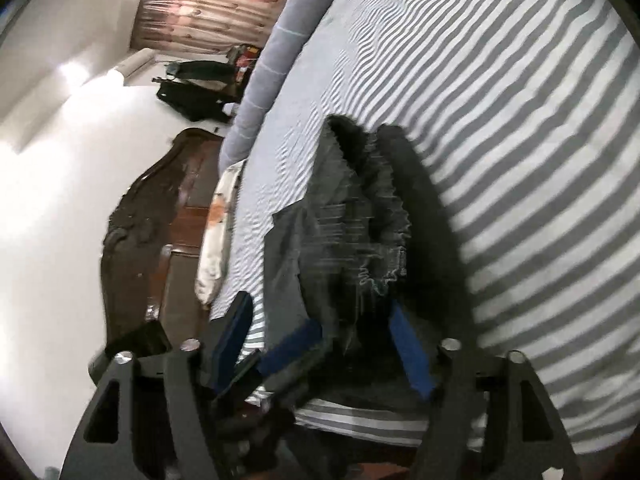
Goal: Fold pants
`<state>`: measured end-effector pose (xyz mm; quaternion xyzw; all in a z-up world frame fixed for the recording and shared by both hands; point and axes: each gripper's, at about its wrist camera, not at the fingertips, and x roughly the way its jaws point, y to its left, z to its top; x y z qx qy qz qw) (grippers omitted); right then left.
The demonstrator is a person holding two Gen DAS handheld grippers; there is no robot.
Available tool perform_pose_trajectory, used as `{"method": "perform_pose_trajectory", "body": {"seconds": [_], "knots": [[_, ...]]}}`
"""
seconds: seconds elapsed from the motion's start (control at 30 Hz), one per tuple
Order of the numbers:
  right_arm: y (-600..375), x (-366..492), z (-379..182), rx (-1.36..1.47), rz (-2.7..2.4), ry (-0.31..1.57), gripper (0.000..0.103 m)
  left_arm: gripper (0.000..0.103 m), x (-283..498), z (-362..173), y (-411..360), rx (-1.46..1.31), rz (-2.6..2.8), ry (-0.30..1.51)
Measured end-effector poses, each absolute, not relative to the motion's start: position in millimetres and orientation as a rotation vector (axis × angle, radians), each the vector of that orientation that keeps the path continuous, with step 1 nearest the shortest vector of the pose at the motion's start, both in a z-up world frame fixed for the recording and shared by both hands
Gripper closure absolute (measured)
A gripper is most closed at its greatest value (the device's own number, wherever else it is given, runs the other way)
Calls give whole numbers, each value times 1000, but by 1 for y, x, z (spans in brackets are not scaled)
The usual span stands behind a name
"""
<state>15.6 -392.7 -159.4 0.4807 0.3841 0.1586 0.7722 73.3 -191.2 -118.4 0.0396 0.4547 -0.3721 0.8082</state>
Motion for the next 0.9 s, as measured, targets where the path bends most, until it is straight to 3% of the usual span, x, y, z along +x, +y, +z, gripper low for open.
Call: {"method": "perform_pose_trajectory", "body": {"seconds": [0.3, 0.33, 0.37, 0.43, 0.57, 0.67, 0.9], "knots": [[-381, 51, -157, 918, 258, 897, 33, 47, 70, -113, -138, 120, -646, 977], [-380, 57, -158, 904, 235, 908, 39, 47, 75, -112, -128, 113, -611, 973], [-381, 60, -159, 895, 220, 910, 52, 47, 79, -111, -120, 112, -573, 967], [-383, 64, -162, 901, 190, 935, 63, 47, 87, -112, -110, 128, -493, 967], [-379, 70, -159, 852, 152, 956, 74, 47, 98, -115, -90, 160, -378, 973], [-372, 67, -149, 778, 129, 958, 81, 47, 105, -122, -87, 165, -354, 1005], [-361, 48, -124, 673, 93, 929, 83, 47, 104, -126, -87, 184, -350, 1006]]}}
